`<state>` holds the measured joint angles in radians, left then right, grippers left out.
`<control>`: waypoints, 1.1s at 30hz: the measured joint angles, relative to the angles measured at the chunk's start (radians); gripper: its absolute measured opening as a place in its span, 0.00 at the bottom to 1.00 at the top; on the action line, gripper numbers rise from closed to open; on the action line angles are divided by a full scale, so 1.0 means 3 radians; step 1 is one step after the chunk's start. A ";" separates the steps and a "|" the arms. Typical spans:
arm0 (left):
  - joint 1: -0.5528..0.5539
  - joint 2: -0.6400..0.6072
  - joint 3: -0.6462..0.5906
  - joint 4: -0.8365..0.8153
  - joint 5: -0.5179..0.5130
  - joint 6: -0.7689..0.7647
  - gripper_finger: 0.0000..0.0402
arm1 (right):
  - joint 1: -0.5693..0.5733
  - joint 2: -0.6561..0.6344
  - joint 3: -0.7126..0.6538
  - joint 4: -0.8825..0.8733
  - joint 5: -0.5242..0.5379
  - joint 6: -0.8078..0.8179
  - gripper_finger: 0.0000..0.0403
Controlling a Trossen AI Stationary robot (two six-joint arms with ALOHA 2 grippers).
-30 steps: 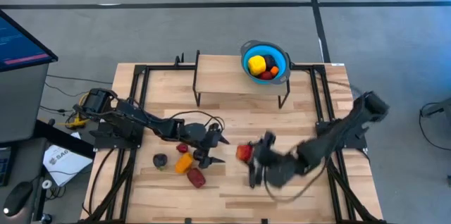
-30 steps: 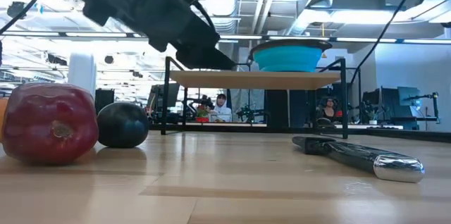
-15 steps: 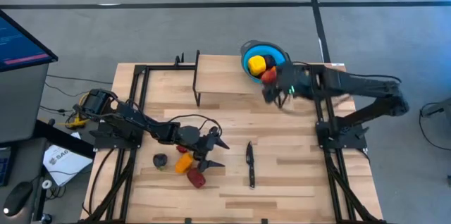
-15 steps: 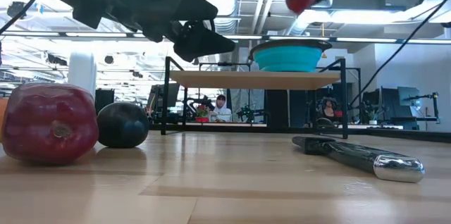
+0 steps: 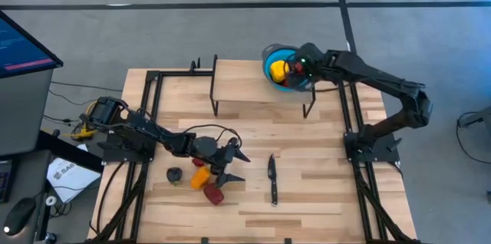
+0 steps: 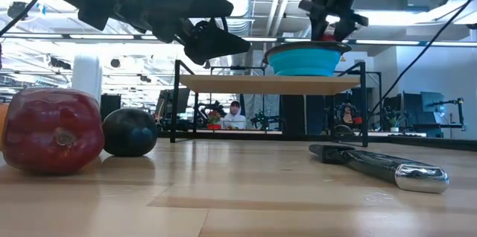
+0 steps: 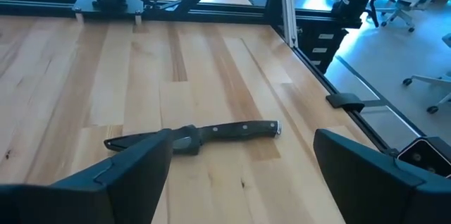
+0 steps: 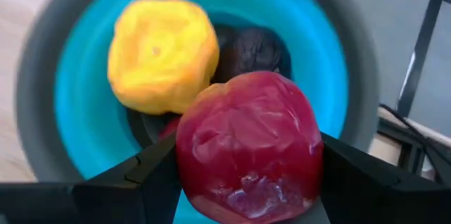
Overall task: Pick & Place Fruit
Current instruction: Put the right red apple into the blue strainer bowl on the shelf, then put the purple mangosteen into the blue strainer bowl on the shelf
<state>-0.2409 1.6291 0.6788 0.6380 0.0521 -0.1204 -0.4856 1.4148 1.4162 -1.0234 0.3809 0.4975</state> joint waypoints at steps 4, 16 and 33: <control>0.0000 0.0000 0.0000 0.0000 0.0000 0.0000 0.84 | -0.0045 0.0102 0.0000 -0.0029 -0.0006 -0.0011 0.65; -0.0003 0.0001 0.0000 -0.0001 0.0001 -0.0001 0.84 | -0.0094 0.0252 0.0003 0.0055 0.0041 -0.0198 0.66; -0.0013 0.0001 0.0000 -0.0001 0.0001 -0.0047 0.84 | 0.0073 0.0017 -0.0005 0.0144 0.0458 -0.0210 0.91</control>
<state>-0.2447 1.6295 0.6788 0.6376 0.0525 -0.1343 -0.4638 1.4200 1.4147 -0.9801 0.5183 0.4347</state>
